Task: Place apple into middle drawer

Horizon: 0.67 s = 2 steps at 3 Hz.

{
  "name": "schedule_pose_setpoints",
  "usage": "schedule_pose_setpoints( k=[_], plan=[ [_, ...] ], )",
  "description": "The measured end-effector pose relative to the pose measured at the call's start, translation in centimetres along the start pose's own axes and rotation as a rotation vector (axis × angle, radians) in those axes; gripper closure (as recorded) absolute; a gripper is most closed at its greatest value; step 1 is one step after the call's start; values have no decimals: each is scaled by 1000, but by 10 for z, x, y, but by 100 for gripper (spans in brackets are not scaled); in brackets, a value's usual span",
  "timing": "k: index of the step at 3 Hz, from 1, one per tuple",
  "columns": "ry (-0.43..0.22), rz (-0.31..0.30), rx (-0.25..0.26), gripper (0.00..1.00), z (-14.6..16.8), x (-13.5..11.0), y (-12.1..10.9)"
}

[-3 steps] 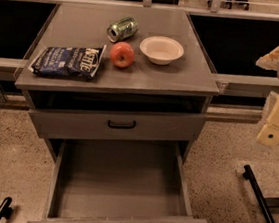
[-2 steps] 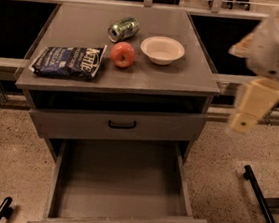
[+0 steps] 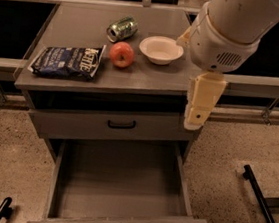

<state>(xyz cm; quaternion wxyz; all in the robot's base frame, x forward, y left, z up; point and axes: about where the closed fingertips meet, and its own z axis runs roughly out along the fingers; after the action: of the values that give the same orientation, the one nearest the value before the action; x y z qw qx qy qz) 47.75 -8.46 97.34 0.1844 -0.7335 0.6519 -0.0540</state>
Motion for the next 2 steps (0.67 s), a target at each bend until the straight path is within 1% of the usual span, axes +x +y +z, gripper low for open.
schedule_pose_setpoints(
  k=[1, 2],
  plan=[
    [0, 0, 0, 0, 0, 0, 0],
    [-25, -75, -4, 0, 13, -9, -13]
  ],
)
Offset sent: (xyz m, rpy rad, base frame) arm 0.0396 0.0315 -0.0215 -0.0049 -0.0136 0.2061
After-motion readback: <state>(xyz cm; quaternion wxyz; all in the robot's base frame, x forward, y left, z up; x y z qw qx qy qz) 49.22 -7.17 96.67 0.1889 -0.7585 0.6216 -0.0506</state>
